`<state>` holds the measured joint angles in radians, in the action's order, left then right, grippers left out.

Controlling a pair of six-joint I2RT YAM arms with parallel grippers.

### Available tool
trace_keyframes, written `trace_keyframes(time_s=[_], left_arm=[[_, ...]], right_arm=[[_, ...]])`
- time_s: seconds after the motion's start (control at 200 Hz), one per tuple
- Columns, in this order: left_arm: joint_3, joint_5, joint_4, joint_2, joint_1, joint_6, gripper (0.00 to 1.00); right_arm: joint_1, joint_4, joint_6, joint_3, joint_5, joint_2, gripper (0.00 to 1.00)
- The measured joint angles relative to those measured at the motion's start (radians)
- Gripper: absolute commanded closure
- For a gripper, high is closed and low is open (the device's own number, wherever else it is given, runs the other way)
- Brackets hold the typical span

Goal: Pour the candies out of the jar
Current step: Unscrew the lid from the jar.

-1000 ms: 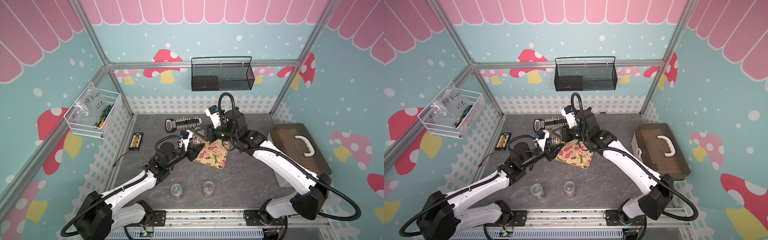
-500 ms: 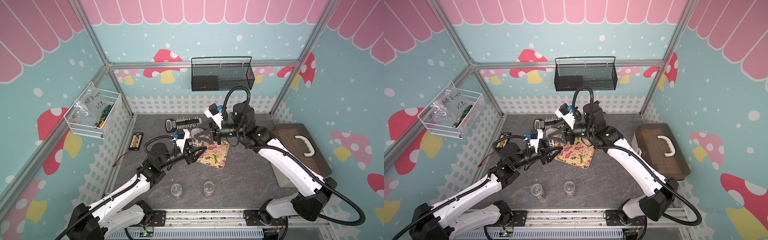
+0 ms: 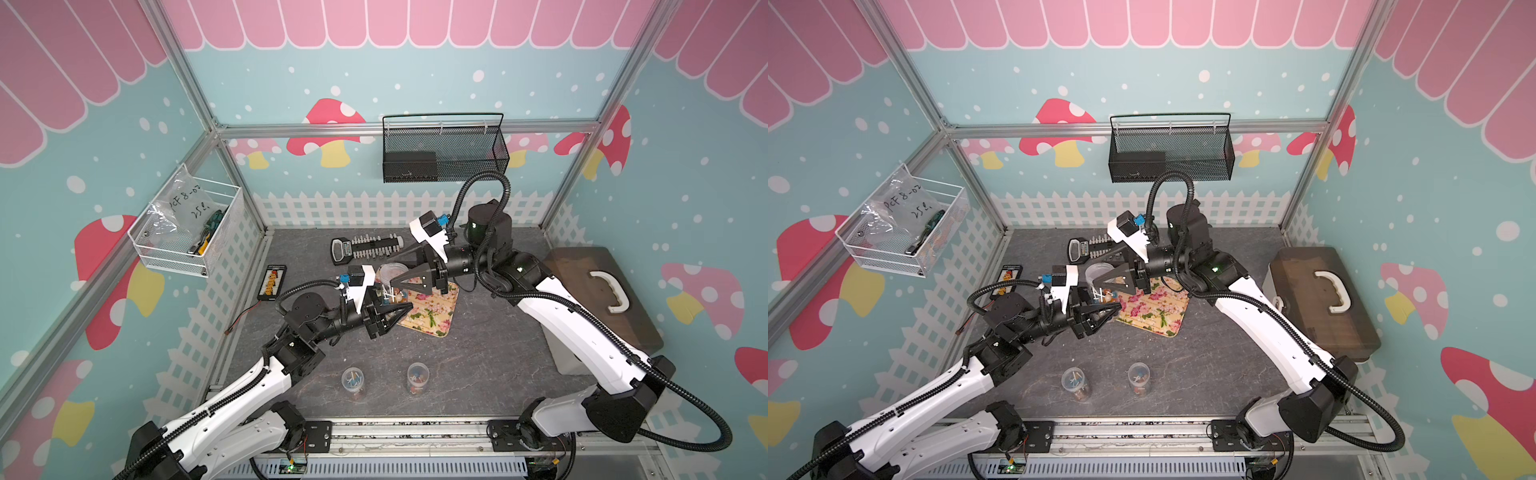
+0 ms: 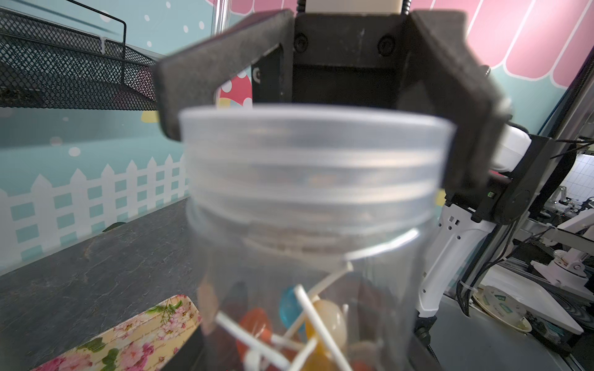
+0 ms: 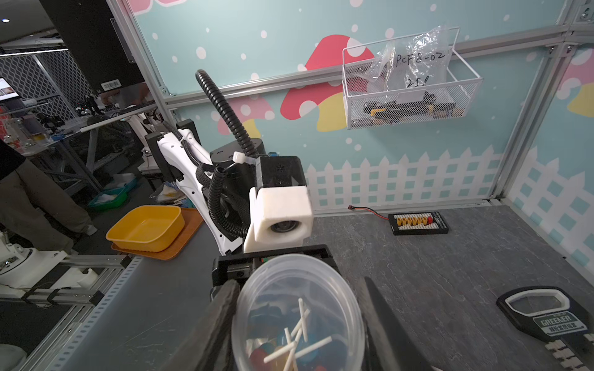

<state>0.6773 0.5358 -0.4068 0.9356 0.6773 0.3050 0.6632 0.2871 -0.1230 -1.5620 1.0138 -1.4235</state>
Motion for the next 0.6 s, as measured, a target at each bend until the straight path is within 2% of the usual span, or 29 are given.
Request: trace_keyframes(time_s=[0.075, 0.255, 0.425, 0.595], left_arm=[[-0.021, -0.05, -0.016, -0.002, 0.002, 0.01, 0.63], [-0.058, -0.179, -0.028, -0.008, 0.003, 0.005, 0.62], [-0.054, -0.231, -0.011, 0.001, 0.003, -0.039, 0.62], [-0.044, -0.279, 0.043, 0.029, 0.006, -0.106, 0.62]], right_arm=[[0.006, 0.002, -0.016, 0.006, -0.045, 0.004, 0.29], [0.013, -0.018, -0.151, 0.027, -0.209, 0.053, 0.28], [0.013, -0.042, -0.285, 0.066, -0.358, 0.124, 0.28], [0.013, -0.022, -0.359, 0.084, -0.458, 0.135, 0.3]])
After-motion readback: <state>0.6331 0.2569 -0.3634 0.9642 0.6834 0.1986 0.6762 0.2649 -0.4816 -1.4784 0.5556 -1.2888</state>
